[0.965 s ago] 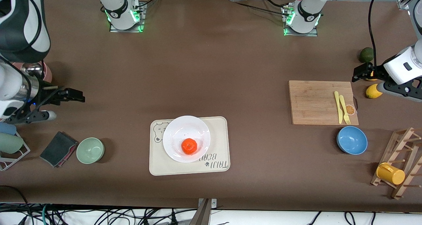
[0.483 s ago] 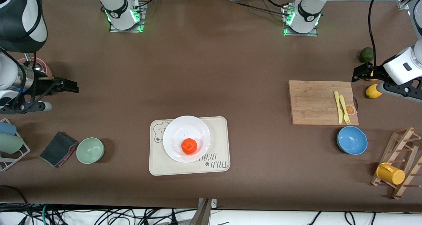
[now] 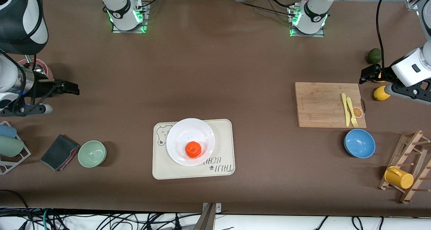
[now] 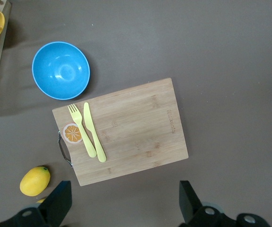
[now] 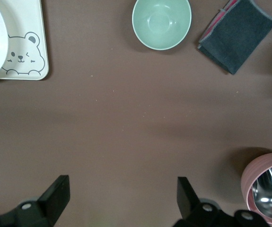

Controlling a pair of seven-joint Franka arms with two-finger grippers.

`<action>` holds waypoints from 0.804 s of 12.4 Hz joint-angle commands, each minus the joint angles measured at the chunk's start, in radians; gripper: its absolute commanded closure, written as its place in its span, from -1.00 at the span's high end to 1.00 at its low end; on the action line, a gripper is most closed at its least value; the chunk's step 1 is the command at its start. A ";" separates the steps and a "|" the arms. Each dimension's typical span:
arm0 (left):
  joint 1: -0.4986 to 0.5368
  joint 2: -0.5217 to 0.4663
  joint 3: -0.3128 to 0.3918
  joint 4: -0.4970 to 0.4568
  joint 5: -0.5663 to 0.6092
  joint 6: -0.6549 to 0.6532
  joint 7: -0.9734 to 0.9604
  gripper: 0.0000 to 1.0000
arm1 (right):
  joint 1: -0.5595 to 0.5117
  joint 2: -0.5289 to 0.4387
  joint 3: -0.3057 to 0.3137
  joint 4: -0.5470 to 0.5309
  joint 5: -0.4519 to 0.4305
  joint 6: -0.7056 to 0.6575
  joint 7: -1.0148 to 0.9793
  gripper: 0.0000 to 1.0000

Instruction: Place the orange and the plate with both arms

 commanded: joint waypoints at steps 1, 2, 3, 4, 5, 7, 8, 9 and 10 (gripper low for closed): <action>0.007 0.000 -0.006 0.002 0.013 0.007 0.020 1.00 | -0.001 -0.019 -0.001 0.039 -0.045 -0.078 0.004 1.00; 0.007 0.000 -0.006 0.002 0.012 0.007 0.020 1.00 | -0.004 -0.019 -0.001 0.071 -0.047 -0.097 0.004 1.00; 0.007 0.000 -0.006 0.002 0.012 0.007 0.020 1.00 | -0.007 -0.019 -0.002 0.092 -0.047 -0.097 0.004 1.00; 0.007 0.003 -0.006 0.002 0.013 0.007 0.020 1.00 | -0.009 -0.018 -0.004 0.095 -0.046 -0.096 0.004 1.00; 0.007 0.003 -0.006 0.002 0.013 0.007 0.020 1.00 | -0.009 -0.016 -0.010 0.095 -0.042 -0.096 0.002 1.00; 0.007 0.003 -0.006 0.002 0.013 0.007 0.020 1.00 | -0.007 -0.007 -0.008 0.093 -0.039 -0.090 -0.007 1.00; 0.007 0.003 -0.006 0.003 0.012 0.008 0.020 1.00 | -0.006 -0.006 -0.008 0.093 -0.039 -0.088 -0.005 1.00; 0.007 0.003 -0.006 0.002 0.012 0.007 0.020 1.00 | -0.009 -0.006 -0.010 0.093 -0.036 -0.088 -0.004 1.00; 0.007 0.003 -0.006 0.003 0.013 0.007 0.020 1.00 | -0.009 -0.006 -0.008 0.093 -0.035 -0.088 -0.004 1.00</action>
